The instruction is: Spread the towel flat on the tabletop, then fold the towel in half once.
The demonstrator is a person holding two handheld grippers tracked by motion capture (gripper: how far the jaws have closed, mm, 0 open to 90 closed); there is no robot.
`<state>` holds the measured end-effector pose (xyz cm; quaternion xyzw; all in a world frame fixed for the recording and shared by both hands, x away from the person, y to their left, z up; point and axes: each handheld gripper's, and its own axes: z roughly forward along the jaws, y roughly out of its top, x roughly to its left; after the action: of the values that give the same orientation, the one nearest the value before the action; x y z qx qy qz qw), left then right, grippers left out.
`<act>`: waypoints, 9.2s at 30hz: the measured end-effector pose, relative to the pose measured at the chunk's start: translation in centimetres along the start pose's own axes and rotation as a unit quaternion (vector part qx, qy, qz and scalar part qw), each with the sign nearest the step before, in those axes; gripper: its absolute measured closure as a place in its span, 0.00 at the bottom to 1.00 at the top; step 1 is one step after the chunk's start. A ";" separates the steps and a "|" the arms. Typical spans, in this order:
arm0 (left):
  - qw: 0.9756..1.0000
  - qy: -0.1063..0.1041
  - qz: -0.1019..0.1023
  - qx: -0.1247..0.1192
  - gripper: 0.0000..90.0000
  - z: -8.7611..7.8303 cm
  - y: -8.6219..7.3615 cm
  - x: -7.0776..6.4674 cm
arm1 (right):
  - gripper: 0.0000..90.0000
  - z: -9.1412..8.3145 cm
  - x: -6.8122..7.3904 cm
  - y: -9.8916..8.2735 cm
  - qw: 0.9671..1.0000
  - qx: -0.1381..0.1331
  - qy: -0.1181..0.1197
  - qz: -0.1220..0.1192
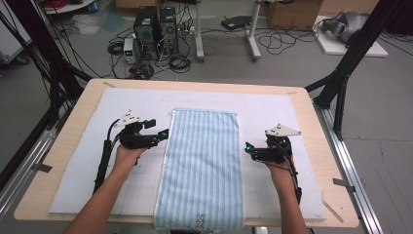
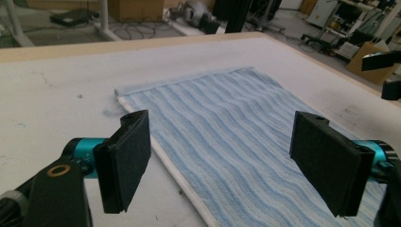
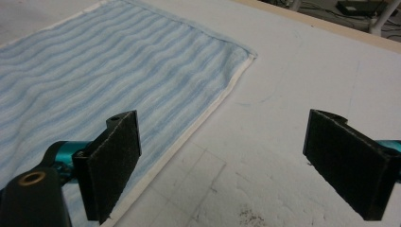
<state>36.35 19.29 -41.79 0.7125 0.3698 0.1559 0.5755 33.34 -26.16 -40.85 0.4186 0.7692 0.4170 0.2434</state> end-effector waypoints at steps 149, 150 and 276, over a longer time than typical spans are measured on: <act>0.992 0.015 -0.102 0.069 0.97 2.5 0.6 0.8 | 0.95 5.7 2.5 4.8 0.997 0.044 0.026 0.051; 0.992 0.010 -0.101 0.071 0.97 2.3 0.5 0.6 | 0.95 5.5 2.6 4.7 0.997 0.043 0.028 0.053; 0.995 -0.030 -0.053 0.078 0.94 -2.1 -0.2 -3.1 | 0.92 0.7 6.0 2.1 0.998 0.037 0.036 0.035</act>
<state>32.82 18.55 -40.74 0.7390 0.4007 0.0747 0.5364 31.58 -20.13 -39.61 0.4385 0.7773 0.4115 0.1851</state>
